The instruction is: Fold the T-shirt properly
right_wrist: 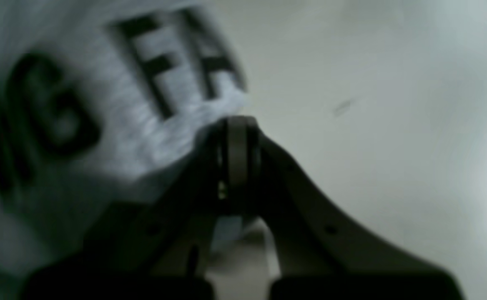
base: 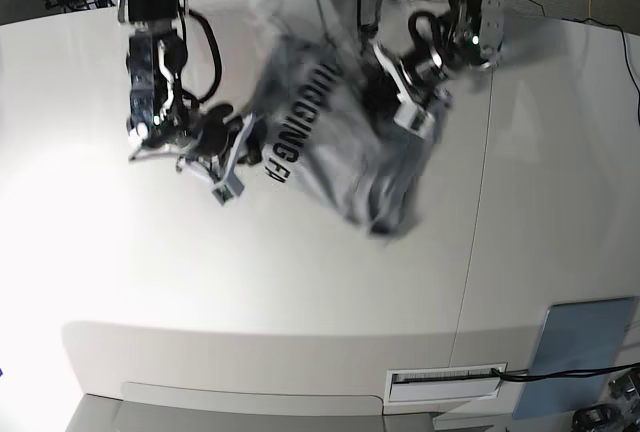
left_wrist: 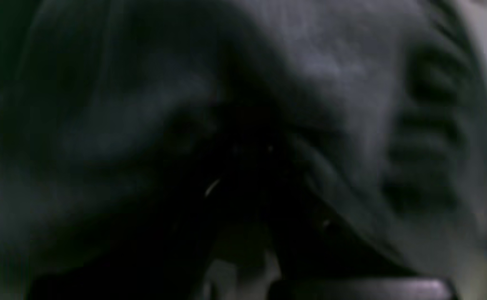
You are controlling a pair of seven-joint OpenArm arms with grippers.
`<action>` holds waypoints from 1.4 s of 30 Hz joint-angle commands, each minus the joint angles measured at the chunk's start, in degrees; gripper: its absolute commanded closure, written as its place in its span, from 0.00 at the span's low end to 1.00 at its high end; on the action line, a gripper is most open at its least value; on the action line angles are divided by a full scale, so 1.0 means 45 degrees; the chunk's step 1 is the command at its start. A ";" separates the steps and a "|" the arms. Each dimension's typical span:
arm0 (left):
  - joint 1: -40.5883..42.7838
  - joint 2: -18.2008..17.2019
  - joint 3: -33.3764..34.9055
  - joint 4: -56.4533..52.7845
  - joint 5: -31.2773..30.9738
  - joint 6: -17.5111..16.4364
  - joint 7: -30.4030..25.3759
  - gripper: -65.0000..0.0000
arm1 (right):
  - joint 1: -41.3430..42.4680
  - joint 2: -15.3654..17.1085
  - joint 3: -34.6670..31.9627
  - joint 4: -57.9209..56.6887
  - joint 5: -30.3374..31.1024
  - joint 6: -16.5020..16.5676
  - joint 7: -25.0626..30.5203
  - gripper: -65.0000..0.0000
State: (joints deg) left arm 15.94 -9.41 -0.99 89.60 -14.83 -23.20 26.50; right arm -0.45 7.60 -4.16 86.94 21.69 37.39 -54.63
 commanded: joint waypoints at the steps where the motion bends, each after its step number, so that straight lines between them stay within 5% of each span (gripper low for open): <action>1: 0.0000 -0.0243 -0.0185 -0.0214 0.1423 0.0928 0.0923 1.00 | -0.0398 -0.0005 -0.0078 0.0330 0.0112 0.0277 -0.0389 1.00; 14: -0.1156 -0.0243 -0.0253 0.0253 0.1486 0.0928 -0.0141 1.00 | -0.3871 -0.0238 0.0544 0.4566 0.1069 0.0581 -0.0151 1.00; 20: 0.0005 -0.0243 -0.0792 0.2142 0.1486 0.1579 -0.0194 1.00 | -0.4736 -0.0233 0.4138 0.6047 0.1428 0.0272 0.0491 1.00; 28: 0.3113 -0.0238 -0.1899 0.5158 0.1428 -0.0831 -0.0180 1.00 | -0.5343 -0.0243 0.8636 0.6266 0.3949 0.0581 -0.1146 1.00; 36: 0.6149 -0.0238 -0.2851 0.6601 0.1263 -0.0855 -0.0228 1.00 | -0.6640 -0.0238 1.2502 0.6266 0.7193 0.0581 -0.2390 1.00; 42: 0.7650 -0.0238 -0.2905 0.6591 0.1297 -0.1073 -0.0233 1.00 | -0.7475 -0.0238 1.4212 0.6266 0.8155 0.0581 -0.3065 1.00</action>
State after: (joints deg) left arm 49.78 -10.31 -13.96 118.28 -8.14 -27.79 26.85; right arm -33.69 5.72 59.33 114.15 57.12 39.92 -69.28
